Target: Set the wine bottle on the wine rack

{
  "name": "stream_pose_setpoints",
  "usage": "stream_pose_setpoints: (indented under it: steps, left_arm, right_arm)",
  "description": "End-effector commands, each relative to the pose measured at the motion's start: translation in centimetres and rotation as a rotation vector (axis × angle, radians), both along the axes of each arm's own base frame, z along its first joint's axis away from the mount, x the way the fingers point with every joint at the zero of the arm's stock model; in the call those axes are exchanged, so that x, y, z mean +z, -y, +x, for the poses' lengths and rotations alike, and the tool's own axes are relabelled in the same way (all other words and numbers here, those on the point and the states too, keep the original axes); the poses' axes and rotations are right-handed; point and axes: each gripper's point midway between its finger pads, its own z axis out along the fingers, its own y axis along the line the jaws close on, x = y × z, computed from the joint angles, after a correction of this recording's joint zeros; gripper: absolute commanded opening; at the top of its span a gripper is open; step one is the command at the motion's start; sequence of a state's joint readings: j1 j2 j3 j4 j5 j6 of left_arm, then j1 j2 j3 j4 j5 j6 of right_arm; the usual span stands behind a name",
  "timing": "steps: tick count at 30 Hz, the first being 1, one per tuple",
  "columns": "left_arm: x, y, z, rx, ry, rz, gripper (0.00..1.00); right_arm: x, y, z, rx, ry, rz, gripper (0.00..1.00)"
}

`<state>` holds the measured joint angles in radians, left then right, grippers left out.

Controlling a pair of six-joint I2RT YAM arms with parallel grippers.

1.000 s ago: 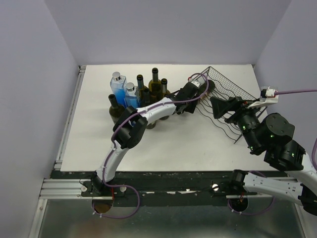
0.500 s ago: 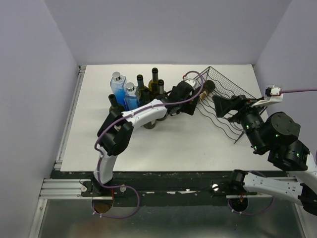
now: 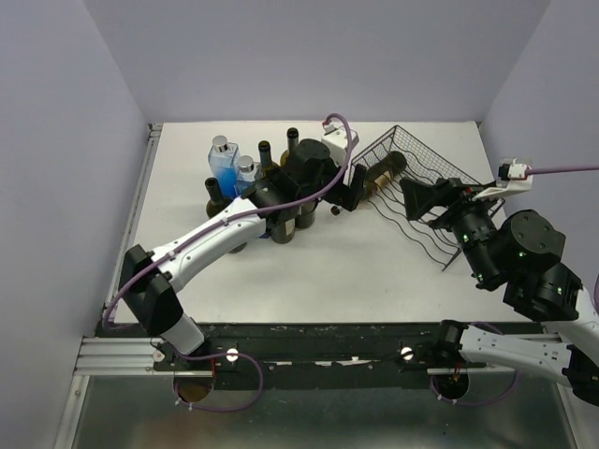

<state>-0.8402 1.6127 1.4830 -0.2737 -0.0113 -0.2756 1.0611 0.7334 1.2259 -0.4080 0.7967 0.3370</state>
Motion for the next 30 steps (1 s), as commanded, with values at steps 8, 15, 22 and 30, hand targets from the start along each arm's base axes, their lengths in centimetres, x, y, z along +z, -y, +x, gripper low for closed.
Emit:
stream_pose_setpoints:
  steps: [8,15,22,30]
  left_arm:
    - [9.7,-8.7,-4.3,0.098,0.198,-0.021,0.99]
    - [10.5,-18.8,-5.0,0.364,0.172,0.057,0.99]
    - [8.2,-28.7,-5.8,0.665,0.055,0.168,0.98]
    - [4.1,-30.7,-4.6,0.723,-0.051,0.121,0.84]
  right_arm:
    - [0.0,-2.5,1.1,0.018,-0.003,-0.007,0.93]
    - [-1.4,-5.9,1.7,0.092,-0.026,-0.037,0.92]
    - [-2.8,-8.8,2.2,0.154,-0.054,-0.058,0.92]
    - [-3.5,-10.4,2.5,0.187,-0.071,-0.071,0.92]
